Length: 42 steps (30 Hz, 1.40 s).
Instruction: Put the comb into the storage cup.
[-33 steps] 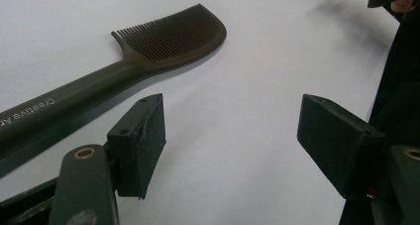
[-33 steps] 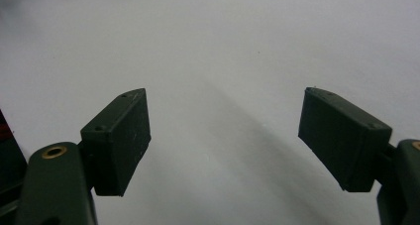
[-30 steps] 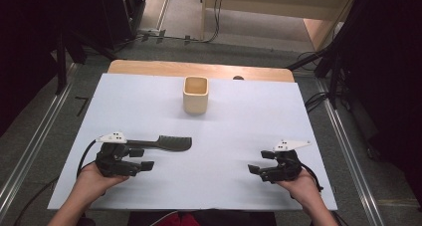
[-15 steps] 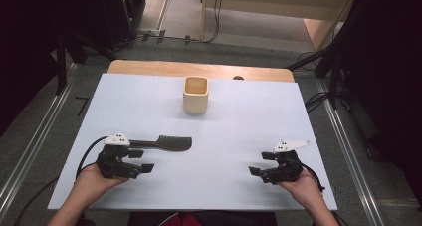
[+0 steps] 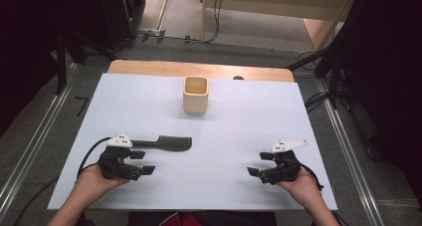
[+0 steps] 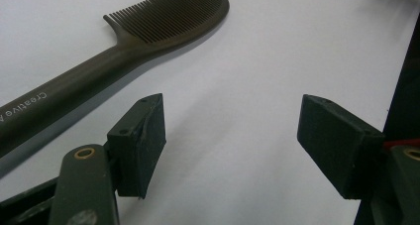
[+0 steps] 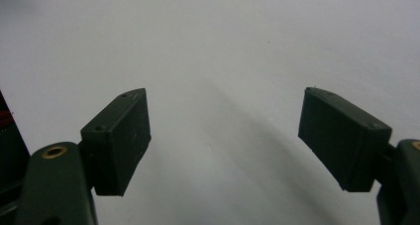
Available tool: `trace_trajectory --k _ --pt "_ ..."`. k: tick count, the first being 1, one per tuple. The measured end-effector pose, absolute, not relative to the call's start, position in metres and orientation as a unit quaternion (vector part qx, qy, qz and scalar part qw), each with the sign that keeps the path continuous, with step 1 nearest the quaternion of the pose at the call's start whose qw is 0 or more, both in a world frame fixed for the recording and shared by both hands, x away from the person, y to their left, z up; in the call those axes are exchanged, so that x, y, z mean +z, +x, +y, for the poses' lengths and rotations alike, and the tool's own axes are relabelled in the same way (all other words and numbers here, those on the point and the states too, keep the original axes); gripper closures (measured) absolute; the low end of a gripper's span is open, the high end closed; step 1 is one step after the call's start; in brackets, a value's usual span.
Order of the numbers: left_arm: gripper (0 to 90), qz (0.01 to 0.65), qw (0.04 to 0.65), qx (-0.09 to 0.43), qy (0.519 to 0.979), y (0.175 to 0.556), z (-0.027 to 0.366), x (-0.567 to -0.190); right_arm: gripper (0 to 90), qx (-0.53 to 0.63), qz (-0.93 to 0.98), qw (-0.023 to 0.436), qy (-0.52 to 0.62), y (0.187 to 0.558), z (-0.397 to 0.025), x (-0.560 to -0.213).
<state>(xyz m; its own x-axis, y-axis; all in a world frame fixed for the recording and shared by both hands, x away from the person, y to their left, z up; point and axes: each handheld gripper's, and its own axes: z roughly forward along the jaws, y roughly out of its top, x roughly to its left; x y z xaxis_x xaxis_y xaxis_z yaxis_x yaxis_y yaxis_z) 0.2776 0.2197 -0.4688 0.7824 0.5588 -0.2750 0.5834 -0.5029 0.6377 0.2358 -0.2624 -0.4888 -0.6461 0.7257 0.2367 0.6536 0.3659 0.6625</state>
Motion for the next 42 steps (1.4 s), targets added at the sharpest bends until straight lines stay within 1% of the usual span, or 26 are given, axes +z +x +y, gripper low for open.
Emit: trace_trajectory --k 15,20,22,29,39,42 --pt "27.7 0.336 0.378 -0.018 0.862 0.279 0.220 -0.468 18.5 0.379 0.825 0.048 0.417 0.236 -0.262 -0.489" --pt "27.8 0.346 0.384 -0.019 0.856 0.281 0.221 -0.466 18.5 0.378 0.825 0.048 0.417 0.237 -0.262 -0.490" --pt "27.7 0.362 0.388 -0.025 0.847 0.281 0.222 -0.462 18.5 0.379 0.824 0.049 0.418 0.237 -0.263 -0.490" --pt "27.8 0.386 0.401 -0.001 0.831 0.286 0.231 -0.454 18.5 0.378 0.822 0.049 0.423 0.237 -0.263 -0.490" --pt "27.7 0.396 0.415 0.017 0.819 0.297 0.235 -0.445 18.5 0.379 0.823 0.049 0.420 0.239 -0.263 -0.491" --pt "27.7 0.401 0.411 0.018 0.818 0.301 0.235 -0.445 18.5 0.382 0.822 0.049 0.420 0.238 -0.262 -0.490"
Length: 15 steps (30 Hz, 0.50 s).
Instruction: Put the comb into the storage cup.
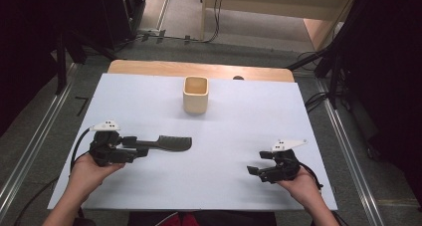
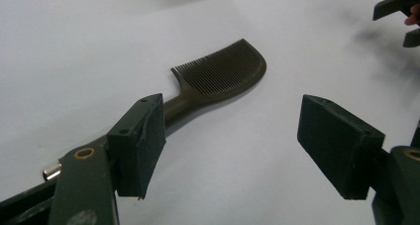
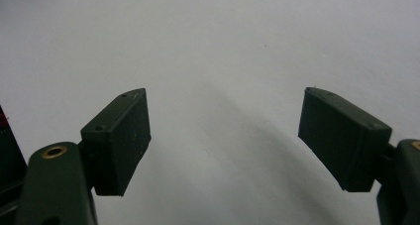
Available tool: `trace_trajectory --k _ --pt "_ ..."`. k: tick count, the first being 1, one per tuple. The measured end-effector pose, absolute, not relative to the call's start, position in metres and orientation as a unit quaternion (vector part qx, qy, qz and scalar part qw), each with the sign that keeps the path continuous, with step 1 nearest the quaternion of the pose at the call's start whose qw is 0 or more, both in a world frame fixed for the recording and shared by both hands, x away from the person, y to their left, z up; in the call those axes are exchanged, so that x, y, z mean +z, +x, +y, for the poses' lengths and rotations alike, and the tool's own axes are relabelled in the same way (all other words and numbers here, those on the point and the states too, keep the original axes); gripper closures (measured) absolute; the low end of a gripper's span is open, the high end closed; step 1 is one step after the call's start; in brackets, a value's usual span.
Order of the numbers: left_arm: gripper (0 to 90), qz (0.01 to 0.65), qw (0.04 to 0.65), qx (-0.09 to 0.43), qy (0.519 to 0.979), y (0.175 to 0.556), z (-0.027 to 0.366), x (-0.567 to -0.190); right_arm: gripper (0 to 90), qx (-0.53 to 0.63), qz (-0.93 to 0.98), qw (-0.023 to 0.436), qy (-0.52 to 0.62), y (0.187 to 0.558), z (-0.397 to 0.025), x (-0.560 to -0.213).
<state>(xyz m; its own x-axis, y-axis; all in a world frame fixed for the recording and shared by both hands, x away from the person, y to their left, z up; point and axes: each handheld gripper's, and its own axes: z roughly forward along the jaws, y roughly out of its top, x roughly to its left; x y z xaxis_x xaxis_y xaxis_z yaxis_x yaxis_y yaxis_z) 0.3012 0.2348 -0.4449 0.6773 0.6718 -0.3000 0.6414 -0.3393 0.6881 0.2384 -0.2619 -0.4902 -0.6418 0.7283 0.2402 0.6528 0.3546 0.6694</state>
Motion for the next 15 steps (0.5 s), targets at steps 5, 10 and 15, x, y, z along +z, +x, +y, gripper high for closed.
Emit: trace_trajectory --k 5,10,15 --pt "27.7 0.401 0.407 0.028 0.820 0.307 0.232 -0.441 18.5 0.382 0.822 0.048 0.420 0.239 -0.262 -0.491" --pt "27.7 0.404 0.404 0.032 0.820 0.316 0.231 -0.438 18.5 0.386 0.819 0.047 0.421 0.239 -0.262 -0.490" --pt "27.6 0.409 0.399 0.031 0.820 0.327 0.230 -0.437 18.5 0.389 0.817 0.048 0.422 0.240 -0.262 -0.490"
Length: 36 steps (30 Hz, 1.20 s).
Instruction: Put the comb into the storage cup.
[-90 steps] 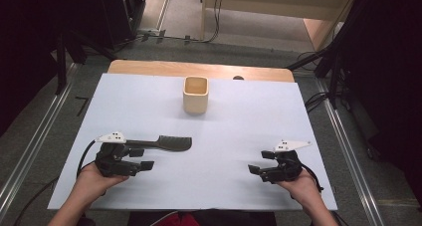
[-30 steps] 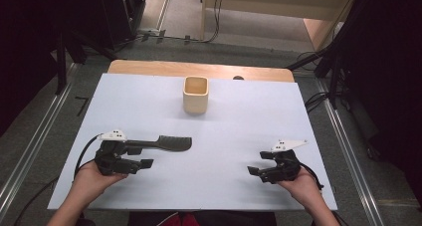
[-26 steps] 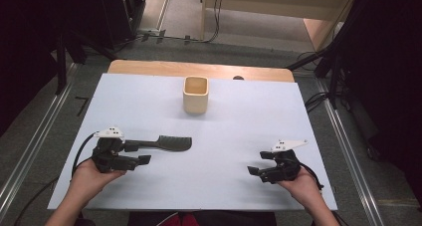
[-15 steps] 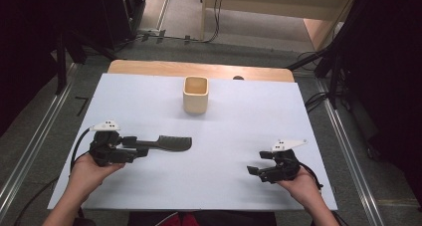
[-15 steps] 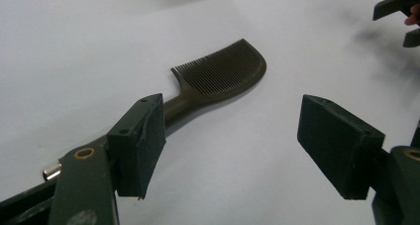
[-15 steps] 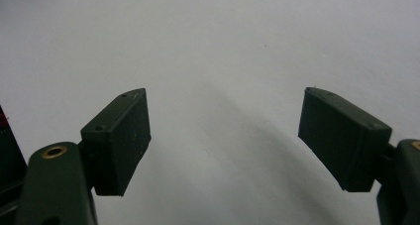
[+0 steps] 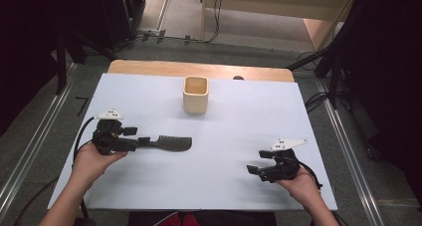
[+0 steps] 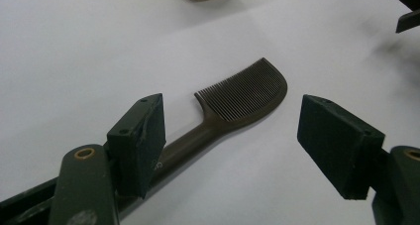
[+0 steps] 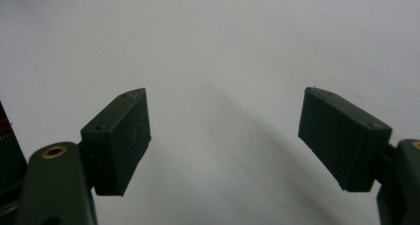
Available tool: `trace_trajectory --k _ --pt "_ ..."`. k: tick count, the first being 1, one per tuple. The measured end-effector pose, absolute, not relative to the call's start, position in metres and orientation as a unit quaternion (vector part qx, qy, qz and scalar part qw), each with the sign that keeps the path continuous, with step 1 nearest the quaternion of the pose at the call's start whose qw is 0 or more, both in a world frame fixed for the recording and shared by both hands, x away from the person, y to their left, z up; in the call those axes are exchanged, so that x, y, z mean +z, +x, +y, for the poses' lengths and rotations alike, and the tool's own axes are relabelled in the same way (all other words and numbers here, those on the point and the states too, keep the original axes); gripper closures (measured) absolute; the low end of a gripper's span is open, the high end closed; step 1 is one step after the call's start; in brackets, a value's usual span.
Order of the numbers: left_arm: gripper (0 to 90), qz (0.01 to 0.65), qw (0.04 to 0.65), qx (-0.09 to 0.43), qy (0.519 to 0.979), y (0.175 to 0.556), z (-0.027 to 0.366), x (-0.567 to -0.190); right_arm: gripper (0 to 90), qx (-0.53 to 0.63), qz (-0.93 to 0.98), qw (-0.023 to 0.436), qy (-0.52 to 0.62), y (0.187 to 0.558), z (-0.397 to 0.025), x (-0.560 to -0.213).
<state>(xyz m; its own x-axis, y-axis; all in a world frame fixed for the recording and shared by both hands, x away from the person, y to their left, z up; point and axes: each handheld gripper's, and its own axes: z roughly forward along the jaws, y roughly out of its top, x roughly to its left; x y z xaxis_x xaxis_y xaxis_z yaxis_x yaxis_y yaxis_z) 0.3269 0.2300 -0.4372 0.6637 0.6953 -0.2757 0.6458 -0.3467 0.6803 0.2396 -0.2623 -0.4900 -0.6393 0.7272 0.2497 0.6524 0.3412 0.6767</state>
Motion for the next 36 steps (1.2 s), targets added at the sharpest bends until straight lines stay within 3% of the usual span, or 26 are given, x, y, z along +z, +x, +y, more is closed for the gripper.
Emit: trace_trajectory --k 32,36 --pt "30.1 0.424 0.367 0.057 0.826 0.370 0.225 -0.450 18.5 0.391 0.819 0.051 0.418 0.239 -0.263 -0.489" --pt "39.3 0.436 0.367 0.049 0.820 0.369 0.228 -0.450 18.5 0.391 0.819 0.051 0.417 0.239 -0.262 -0.489"
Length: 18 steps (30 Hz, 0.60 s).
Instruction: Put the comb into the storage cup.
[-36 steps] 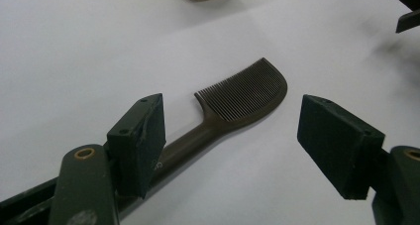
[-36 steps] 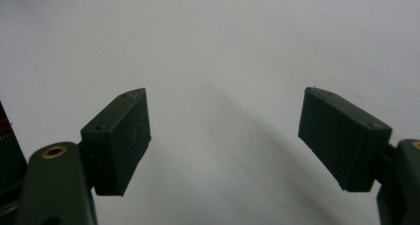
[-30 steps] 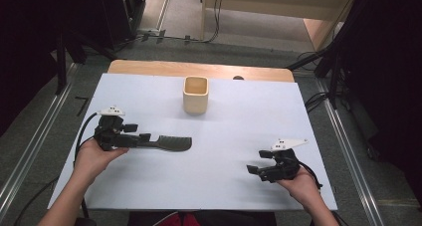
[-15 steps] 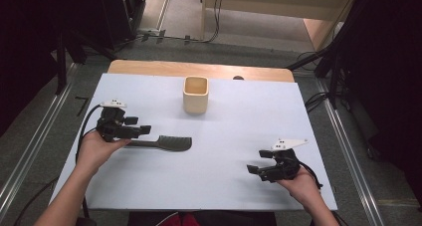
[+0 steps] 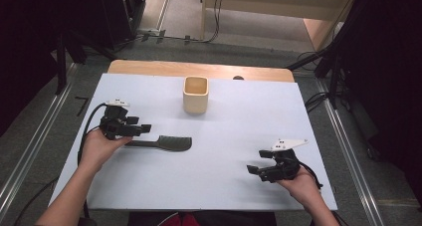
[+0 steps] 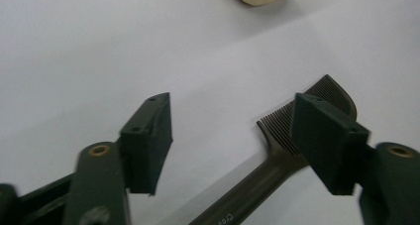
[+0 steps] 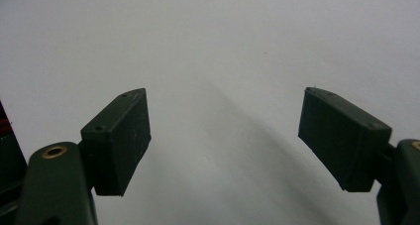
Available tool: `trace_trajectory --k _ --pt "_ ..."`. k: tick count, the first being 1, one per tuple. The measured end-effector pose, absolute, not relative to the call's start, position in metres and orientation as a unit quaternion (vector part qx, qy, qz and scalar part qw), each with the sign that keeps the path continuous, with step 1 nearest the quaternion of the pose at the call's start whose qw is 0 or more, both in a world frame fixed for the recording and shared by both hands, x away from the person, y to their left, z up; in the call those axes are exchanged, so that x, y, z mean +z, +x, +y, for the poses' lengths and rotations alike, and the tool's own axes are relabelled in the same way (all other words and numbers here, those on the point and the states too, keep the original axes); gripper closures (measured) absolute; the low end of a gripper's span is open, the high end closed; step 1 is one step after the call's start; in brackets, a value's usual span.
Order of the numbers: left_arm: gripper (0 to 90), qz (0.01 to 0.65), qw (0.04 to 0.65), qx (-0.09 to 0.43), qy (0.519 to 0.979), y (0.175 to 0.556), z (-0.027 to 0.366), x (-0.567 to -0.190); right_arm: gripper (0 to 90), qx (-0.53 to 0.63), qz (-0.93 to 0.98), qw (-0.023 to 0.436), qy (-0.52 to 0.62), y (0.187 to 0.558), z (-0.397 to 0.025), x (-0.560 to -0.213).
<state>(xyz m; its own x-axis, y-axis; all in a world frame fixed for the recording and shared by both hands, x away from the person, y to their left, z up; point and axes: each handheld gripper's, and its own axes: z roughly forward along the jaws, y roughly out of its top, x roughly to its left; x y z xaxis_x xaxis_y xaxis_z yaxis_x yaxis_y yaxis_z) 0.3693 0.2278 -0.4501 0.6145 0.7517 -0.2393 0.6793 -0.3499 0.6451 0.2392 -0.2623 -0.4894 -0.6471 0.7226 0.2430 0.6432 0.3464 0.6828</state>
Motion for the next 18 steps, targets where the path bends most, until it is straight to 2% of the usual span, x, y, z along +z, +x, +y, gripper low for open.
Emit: trace_trajectory --k 1,2,3,5,6,18 --pt "44.5 0.438 0.370 0.047 0.818 0.369 0.229 -0.450 18.5 0.391 0.819 0.051 0.417 0.239 -0.262 -0.489" --pt "61.7 0.438 0.379 0.041 0.814 0.368 0.231 -0.451 18.5 0.391 0.820 0.051 0.415 0.239 -0.262 -0.489" --pt "61.7 0.438 0.384 0.035 0.812 0.367 0.233 -0.452 18.5 0.391 0.820 0.051 0.415 0.239 -0.262 -0.489" --pt "81.9 0.431 0.374 0.030 0.821 0.365 0.233 -0.456 18.5 0.391 0.820 0.053 0.416 0.239 -0.262 -0.489" --pt "88.9 0.425 0.367 0.028 0.827 0.365 0.234 -0.458 18.5 0.390 0.819 0.054 0.416 0.239 -0.262 -0.489" --pt "90.0 0.430 0.329 0.013 0.841 0.370 0.238 -0.479 18.6 0.392 0.820 0.056 0.413 0.239 -0.262 -0.488"
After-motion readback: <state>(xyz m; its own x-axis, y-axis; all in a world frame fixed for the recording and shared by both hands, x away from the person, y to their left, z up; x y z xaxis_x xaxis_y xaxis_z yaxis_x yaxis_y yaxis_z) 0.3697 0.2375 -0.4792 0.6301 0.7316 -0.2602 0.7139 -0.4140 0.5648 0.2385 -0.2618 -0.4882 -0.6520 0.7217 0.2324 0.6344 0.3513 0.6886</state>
